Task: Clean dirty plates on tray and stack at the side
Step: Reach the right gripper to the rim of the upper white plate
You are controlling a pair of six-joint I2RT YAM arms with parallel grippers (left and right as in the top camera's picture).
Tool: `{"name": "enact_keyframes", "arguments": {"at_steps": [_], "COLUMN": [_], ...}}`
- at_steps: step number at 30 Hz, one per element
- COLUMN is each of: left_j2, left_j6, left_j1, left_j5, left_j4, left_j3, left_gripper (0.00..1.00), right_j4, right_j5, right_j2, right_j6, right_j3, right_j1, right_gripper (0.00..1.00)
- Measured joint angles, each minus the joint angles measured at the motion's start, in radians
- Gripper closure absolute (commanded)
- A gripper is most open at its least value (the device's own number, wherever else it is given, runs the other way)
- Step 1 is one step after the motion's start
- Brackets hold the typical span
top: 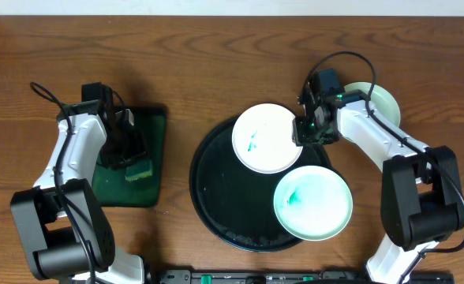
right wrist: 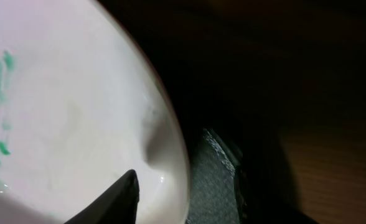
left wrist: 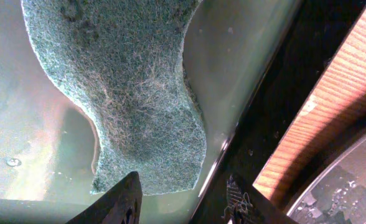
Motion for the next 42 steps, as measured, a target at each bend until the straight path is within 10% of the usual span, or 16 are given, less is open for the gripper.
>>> {"name": "enact_keyframes", "arguments": {"at_steps": [17,24,31,42], "left_j2": [0.000,0.000,0.000,0.000], "left_j6": [0.000,-0.001,0.014,0.017], "left_j1": [0.000,0.000,0.000,0.000], "left_j5": [0.000,0.000,-0.002,-0.043], "left_j4": [-0.010,-0.011,-0.016,-0.018], "left_j3": [0.000,0.000,0.000,0.000], "left_gripper": [0.55,0.70,0.92,0.85], "right_j4": [0.061,0.071,0.049,-0.022], "right_j5": [-0.034,-0.032,-0.050,-0.034], "right_j2": [0.036,0.056,0.060,0.060], "right_j6": [0.032,0.051,0.073,0.088], "right_j3": [0.037,0.031,0.031,0.011], "right_j1": [0.021,0.039,0.066,0.082], "right_gripper": [0.59,0.99,0.99,0.99]}}
